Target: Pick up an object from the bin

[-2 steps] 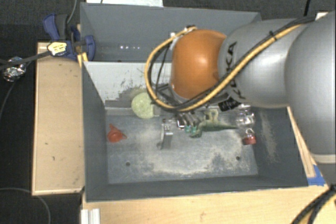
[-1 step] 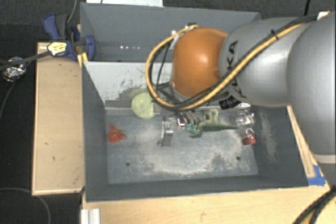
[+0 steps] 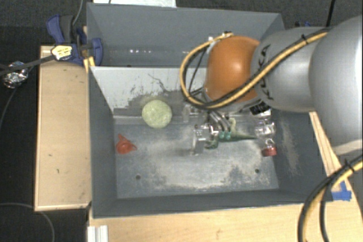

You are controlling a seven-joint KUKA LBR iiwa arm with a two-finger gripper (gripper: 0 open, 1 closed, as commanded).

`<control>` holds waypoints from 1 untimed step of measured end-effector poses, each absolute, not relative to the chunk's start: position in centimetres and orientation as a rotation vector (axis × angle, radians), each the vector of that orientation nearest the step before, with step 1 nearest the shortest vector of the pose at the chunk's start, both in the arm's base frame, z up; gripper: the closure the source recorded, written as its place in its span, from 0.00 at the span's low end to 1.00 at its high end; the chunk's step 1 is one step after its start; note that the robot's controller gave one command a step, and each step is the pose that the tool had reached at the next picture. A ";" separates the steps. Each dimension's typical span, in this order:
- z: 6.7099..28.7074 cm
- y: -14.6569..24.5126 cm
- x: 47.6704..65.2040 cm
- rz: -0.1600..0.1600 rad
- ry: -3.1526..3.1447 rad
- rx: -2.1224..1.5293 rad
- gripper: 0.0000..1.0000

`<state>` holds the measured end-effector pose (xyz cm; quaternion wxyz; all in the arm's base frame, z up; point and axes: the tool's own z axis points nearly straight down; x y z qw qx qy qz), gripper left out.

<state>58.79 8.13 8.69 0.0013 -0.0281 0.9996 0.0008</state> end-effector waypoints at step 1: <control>9.0 4.6 58.9 0.002 3.145 -0.049 0.00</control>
Offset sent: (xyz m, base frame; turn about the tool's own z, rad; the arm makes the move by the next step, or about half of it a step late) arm 0.0022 -0.0621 0.0131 -0.2071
